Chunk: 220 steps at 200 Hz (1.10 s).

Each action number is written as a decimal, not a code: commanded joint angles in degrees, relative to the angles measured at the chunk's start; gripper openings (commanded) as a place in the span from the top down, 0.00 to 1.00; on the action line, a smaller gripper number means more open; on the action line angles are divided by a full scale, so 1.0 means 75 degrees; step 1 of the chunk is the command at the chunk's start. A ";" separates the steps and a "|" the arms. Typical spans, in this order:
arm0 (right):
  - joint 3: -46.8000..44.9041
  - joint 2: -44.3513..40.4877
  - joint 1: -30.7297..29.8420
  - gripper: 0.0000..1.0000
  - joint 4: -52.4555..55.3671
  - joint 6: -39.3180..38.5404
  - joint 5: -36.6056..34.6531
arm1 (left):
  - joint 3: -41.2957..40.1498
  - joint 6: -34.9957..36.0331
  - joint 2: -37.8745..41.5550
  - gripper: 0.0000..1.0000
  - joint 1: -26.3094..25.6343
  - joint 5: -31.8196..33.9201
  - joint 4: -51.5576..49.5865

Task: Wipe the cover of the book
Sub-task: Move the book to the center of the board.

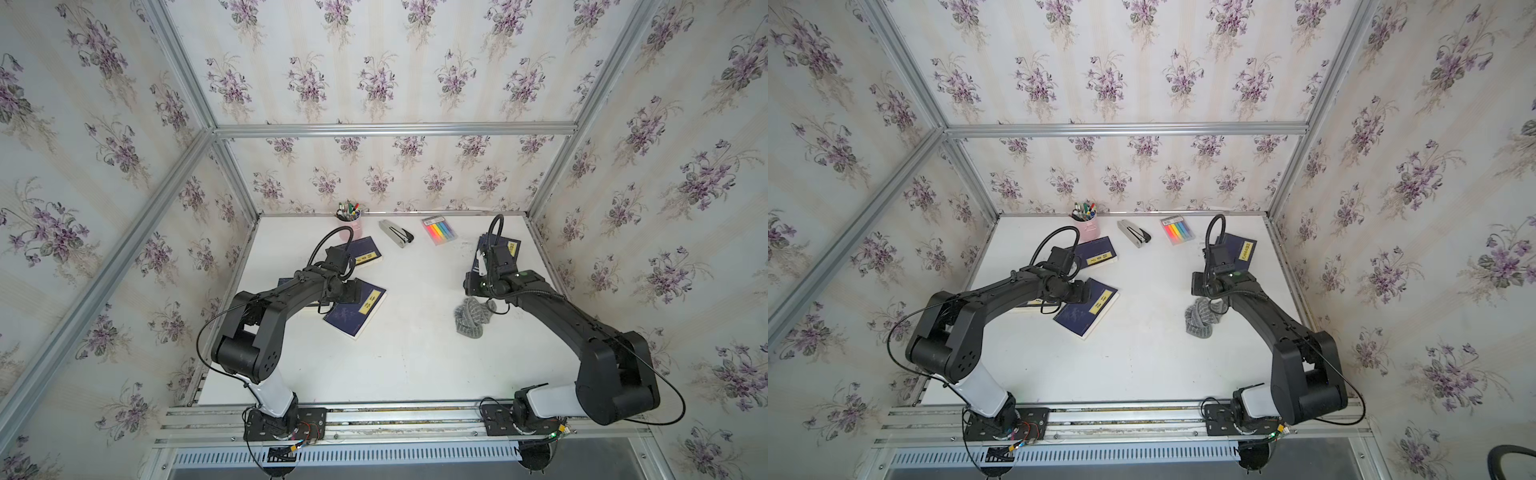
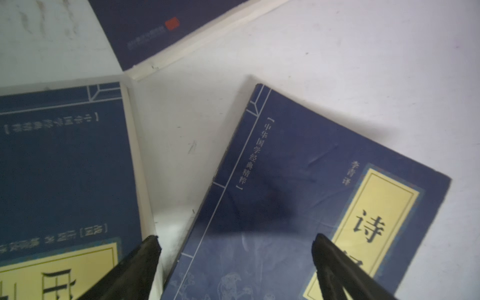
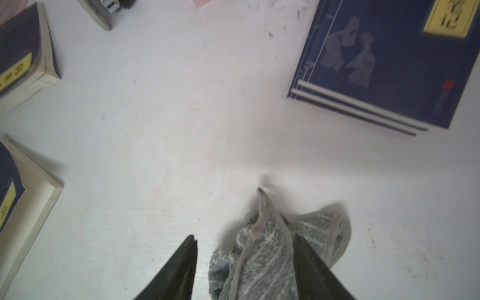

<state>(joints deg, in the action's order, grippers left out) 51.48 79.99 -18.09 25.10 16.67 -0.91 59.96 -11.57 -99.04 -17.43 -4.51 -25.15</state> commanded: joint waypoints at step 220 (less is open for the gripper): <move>-0.1766 0.0303 -0.1022 0.26 -0.0622 0.2620 -0.1734 | -0.1428 -0.1352 0.0624 0.19 -0.1718 -0.2714 0.1291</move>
<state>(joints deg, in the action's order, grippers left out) 39.72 83.99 -25.69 23.16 34.98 -17.26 50.78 -18.15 -95.29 -28.53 -23.14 -17.32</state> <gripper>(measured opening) 0.731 0.812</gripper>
